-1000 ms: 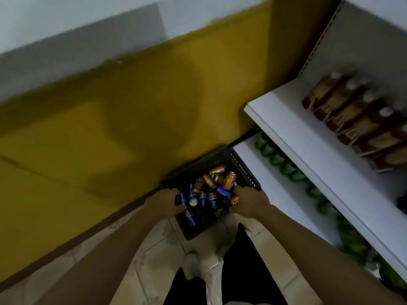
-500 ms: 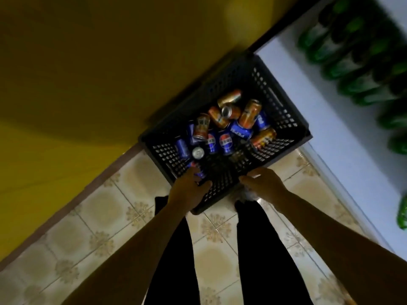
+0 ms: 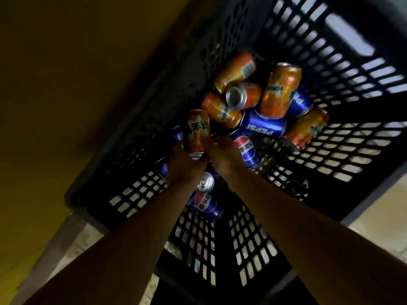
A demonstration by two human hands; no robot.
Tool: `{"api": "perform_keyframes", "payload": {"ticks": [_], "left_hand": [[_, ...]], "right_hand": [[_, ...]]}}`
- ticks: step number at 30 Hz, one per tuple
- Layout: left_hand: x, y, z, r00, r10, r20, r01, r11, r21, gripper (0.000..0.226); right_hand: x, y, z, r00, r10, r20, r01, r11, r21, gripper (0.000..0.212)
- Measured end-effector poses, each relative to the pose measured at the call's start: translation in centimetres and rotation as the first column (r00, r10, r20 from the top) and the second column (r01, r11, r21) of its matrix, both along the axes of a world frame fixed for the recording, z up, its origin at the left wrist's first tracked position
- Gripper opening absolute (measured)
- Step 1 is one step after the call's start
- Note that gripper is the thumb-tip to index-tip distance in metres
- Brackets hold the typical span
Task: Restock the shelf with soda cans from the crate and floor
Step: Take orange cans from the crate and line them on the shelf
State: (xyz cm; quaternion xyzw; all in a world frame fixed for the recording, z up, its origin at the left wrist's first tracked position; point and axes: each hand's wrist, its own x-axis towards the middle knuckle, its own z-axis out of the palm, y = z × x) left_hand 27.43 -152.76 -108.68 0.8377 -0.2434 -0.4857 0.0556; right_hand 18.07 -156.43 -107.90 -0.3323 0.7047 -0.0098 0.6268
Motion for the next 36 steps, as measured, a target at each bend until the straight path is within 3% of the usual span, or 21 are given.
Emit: {"api": "perform_keyframes", "payload": {"ticks": [4,7,10,11,13,14,16,19,22,25,27,29,32,34,36], "left_hand": [[0.1,-1.6,-3.8,0.998,0.056,-0.002,-0.056,0.998,0.010,0.092],[0.4,-2.1,-3.6,0.992,0.115,-0.043,-0.113,0.993,0.036,0.068],[0.5,-1.9,0.8,0.905,0.323,-0.277,-0.281,0.942,0.182,0.083],[0.4,-1.6,2.8,0.878,0.349,-0.327,-0.283,0.930,0.234,0.078],[-0.2,-0.5,7.1,0.860,0.371,-0.350,-0.277,0.916,0.290,0.076],[-0.8,0.1,9.4,0.864,0.364,-0.348,-0.268,0.917,0.294,0.088],[-2.1,1.3,14.3,0.919,0.253,-0.301,-0.184,0.953,0.240,0.104],[-5.1,3.3,23.5,0.974,-0.051,-0.223,0.066,0.996,0.058,0.081],[-8.8,4.5,33.5,0.959,-0.273,-0.074,0.262,0.956,-0.130,0.079],[-12.6,5.8,41.7,0.961,-0.274,-0.032,0.259,0.934,-0.245,0.076],[-14.4,7.1,45.5,0.985,-0.145,-0.095,0.110,0.946,-0.304,0.074],[-15.5,8.1,48.3,0.968,0.090,-0.235,-0.155,0.949,-0.273,0.060],[-16.7,9.4,52.2,0.831,0.370,-0.415,-0.454,0.883,-0.121,0.042],[-17.1,9.9,54.8,0.801,0.352,-0.485,-0.459,0.880,-0.120,0.049],[-17.3,10.9,56.8,0.890,0.097,-0.446,-0.247,0.924,-0.292,0.062]], "right_hand": [[0.9,0.1,-2.4,0.981,-0.181,0.072,0.176,0.982,0.062,0.048],[0.2,0.4,-1.6,0.961,-0.248,0.122,0.235,0.966,0.110,0.036],[-1.4,0.2,2.2,0.939,-0.312,0.147,0.280,0.938,0.204,0.016],[-2.1,0.1,4.0,0.932,-0.334,0.143,0.293,0.924,0.244,0.015],[-3.8,-0.1,8.1,0.915,-0.386,0.119,0.334,0.888,0.317,0.020],[-4.8,-0.1,10.4,0.901,-0.419,0.108,0.361,0.866,0.347,0.024],[-6.5,-0.1,15.4,0.874,-0.479,0.088,0.410,0.822,0.395,0.037],[-9.3,0.4,23.5,0.862,-0.495,0.105,0.409,0.803,0.433,0.050],[-12.4,1.3,31.4,0.849,-0.509,0.138,0.401,0.793,0.457,0.052],[-15.5,2.6,38.2,0.822,-0.555,0.129,0.433,0.755,0.493,0.048],[-17.2,3.3,42.4,0.778,-0.621,0.093,0.508,0.710,0.488,0.039],[-18.5,3.9,45.5,0.745,-0.659,0.103,0.561,0.703,0.437,0.044],[-19.6,5.1,49.9,0.722,-0.665,0.192,0.618,0.744,0.253,0.047],[-19.8,5.9,52.9,0.787,-0.572,0.230,0.575,0.816,0.058,0.045],[-19.8,6.9,56.1,0.854,-0.456,0.250,0.498,0.856,-0.141,0.042]]}}
